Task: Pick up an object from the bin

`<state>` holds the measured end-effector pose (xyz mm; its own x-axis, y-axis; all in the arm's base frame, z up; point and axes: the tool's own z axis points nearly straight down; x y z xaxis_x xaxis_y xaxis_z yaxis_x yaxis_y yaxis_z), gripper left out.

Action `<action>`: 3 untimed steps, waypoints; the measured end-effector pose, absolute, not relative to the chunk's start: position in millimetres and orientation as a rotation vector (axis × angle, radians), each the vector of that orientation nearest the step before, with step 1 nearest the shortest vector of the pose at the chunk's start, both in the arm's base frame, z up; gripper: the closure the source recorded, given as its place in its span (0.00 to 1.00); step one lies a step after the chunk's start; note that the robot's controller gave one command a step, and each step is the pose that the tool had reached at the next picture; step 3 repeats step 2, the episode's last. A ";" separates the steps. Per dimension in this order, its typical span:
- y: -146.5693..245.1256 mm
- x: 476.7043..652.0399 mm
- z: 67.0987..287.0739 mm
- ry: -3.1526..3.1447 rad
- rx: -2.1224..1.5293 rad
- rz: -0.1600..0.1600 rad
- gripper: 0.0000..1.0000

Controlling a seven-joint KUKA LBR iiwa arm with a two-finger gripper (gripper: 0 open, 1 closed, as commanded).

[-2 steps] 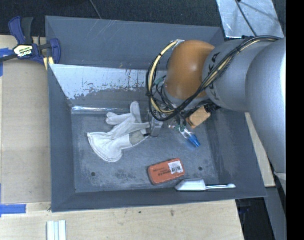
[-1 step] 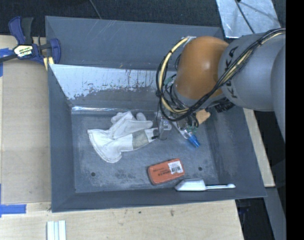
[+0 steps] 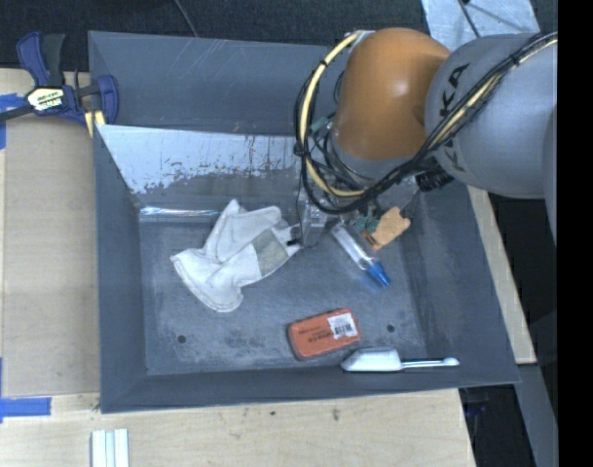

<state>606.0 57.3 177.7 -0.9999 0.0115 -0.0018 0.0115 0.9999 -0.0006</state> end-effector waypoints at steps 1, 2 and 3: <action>67.9 607.6 195.3 3.139 0.011 0.002 1.00; 70.3 613.4 228.8 3.126 -0.187 0.000 1.00; 70.3 613.4 228.8 3.126 -0.187 0.000 1.00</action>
Offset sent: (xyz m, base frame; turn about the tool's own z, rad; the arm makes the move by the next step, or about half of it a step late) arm 0.0152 0.0274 0.0157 -0.4088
